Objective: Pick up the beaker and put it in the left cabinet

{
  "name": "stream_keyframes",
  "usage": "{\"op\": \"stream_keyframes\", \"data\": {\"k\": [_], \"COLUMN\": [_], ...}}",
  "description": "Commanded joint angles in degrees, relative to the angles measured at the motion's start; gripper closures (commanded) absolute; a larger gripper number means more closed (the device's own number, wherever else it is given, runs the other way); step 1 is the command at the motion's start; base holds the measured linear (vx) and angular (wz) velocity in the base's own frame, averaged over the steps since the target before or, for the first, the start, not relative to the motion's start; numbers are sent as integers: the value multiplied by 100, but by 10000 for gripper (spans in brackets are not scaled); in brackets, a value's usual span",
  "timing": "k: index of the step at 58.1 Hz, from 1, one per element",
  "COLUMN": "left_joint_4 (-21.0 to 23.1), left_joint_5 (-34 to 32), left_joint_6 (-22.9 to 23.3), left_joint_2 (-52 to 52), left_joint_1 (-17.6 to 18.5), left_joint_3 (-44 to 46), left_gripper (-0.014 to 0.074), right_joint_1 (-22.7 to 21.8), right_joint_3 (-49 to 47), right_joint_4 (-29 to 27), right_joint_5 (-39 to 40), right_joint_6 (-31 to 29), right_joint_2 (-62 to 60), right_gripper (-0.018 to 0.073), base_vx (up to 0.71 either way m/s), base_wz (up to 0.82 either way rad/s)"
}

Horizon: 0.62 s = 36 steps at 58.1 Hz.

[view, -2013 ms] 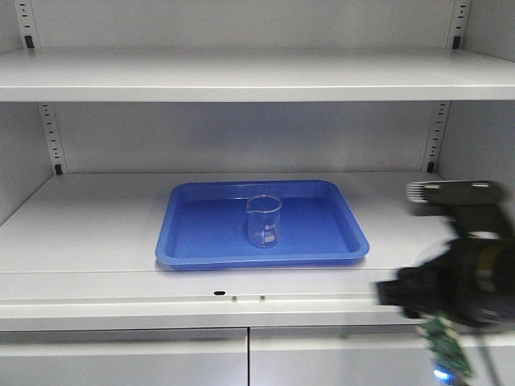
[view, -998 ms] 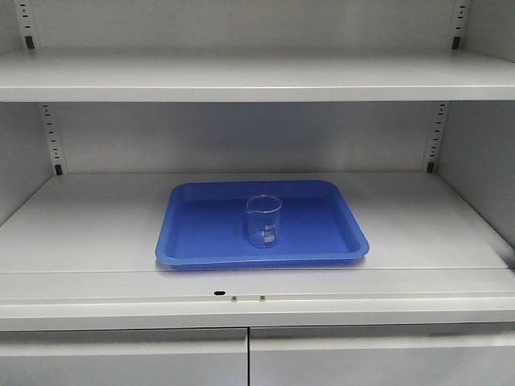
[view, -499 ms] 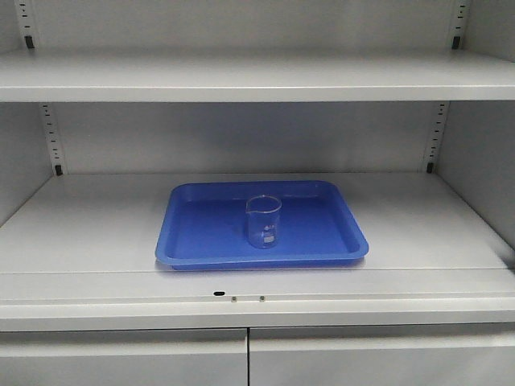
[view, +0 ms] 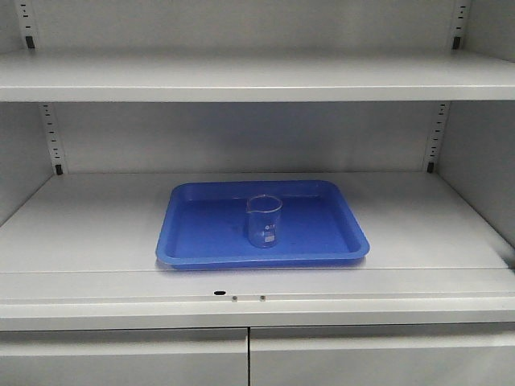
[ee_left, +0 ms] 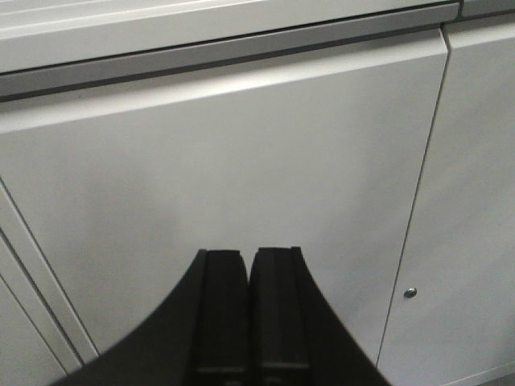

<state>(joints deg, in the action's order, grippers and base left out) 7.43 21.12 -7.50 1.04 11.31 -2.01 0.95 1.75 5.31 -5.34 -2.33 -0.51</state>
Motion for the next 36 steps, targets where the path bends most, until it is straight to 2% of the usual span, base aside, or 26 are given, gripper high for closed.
{"op": "stream_keyframes", "data": {"k": [1,36], "left_joint_4": [60,60], "left_joint_5": [-472,-472], "left_joint_6": [7,7], "left_joint_2": [60,60], "left_joint_1": [32,32], "left_joint_3": [107,107], "left_gripper": [603,603], "right_joint_1": [-36,-36], "right_joint_3": [23,23], "right_joint_4": [-2,-2], "right_joint_5": [446,446], "right_joint_6": [-9,-9], "right_joint_2": [-78,-78], "right_gripper": [564,564], "base_vx": [0,0], "base_wz": [0,0]}}
